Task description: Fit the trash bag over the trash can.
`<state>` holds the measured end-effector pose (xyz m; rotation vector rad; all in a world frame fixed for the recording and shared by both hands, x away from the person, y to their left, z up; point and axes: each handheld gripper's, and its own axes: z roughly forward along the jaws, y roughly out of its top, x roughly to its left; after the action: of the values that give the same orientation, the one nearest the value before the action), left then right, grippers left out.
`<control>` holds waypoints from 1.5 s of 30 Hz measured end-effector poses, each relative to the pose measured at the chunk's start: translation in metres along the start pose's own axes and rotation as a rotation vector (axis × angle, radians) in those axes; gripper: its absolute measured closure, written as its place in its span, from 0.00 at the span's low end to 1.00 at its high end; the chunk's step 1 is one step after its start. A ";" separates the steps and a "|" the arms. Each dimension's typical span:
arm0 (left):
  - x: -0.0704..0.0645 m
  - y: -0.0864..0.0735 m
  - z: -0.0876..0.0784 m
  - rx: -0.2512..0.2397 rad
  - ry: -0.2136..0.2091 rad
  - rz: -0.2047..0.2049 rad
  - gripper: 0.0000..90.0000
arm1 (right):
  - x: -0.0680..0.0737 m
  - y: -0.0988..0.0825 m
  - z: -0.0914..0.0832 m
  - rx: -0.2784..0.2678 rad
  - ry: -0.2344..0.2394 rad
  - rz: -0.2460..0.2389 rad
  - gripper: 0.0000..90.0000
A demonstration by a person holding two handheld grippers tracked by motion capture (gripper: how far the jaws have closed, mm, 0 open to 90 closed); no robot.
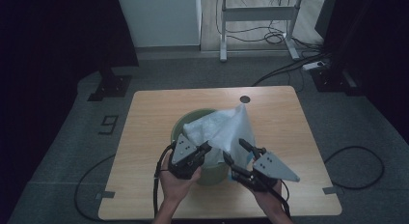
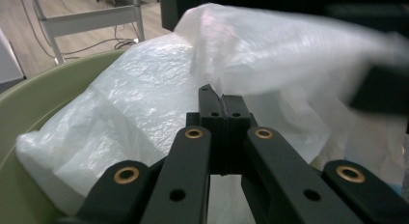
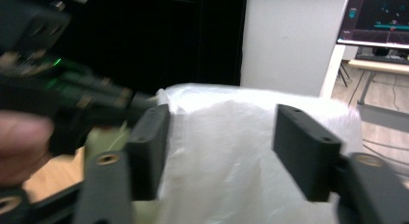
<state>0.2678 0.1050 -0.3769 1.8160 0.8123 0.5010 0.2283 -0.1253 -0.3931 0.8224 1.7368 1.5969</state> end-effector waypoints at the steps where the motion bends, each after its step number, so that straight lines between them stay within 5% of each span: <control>1: 0.001 0.000 -0.001 0.001 0.002 0.000 1.00 | 0.002 -0.004 -0.004 0.001 0.000 0.003 0.36; 5: 0.003 0.001 -0.003 0.004 0.005 -0.011 1.00 | 0.010 -0.023 -0.021 0.013 -0.030 0.007 0.32; 10: 0.003 0.001 -0.002 0.007 0.008 -0.010 1.00 | 0.014 -0.048 -0.032 0.037 -0.066 0.092 0.32; 14: 0.003 0.002 -0.001 0.006 0.004 -0.011 1.00 | 0.016 -0.063 -0.029 0.051 -0.085 0.115 0.33; 20: 0.006 0.003 -0.003 -0.003 -0.004 -0.022 1.00 | 0.017 -0.080 -0.018 0.094 -0.173 0.132 0.35; 22: 0.007 0.003 -0.004 -0.004 -0.004 -0.021 1.00 | 0.017 -0.084 -0.014 0.100 -0.187 0.126 0.42; 26: 0.006 0.002 -0.004 0.000 -0.017 -0.010 1.00 | 0.009 -0.085 -0.011 0.139 -0.187 0.121 0.80; 31: 0.000 0.000 -0.005 0.003 -0.039 0.015 1.00 | -0.013 -0.074 -0.015 0.134 -0.247 0.135 0.97; 34: -0.005 0.000 -0.007 0.010 -0.075 0.045 1.00 | -0.026 -0.058 -0.015 0.134 -0.243 0.117 0.98; 38: -0.007 0.002 -0.011 0.025 -0.092 0.071 1.00 | -0.039 -0.021 -0.013 0.057 -0.260 0.080 0.98; 45: -0.006 -0.003 -0.019 0.018 -0.132 0.086 1.00 | -0.042 0.033 0.003 -0.036 -0.190 0.025 0.98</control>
<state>0.2506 0.1136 -0.3721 1.8853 0.6525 0.4255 0.2566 -0.1549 -0.3587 0.9491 1.5658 1.5095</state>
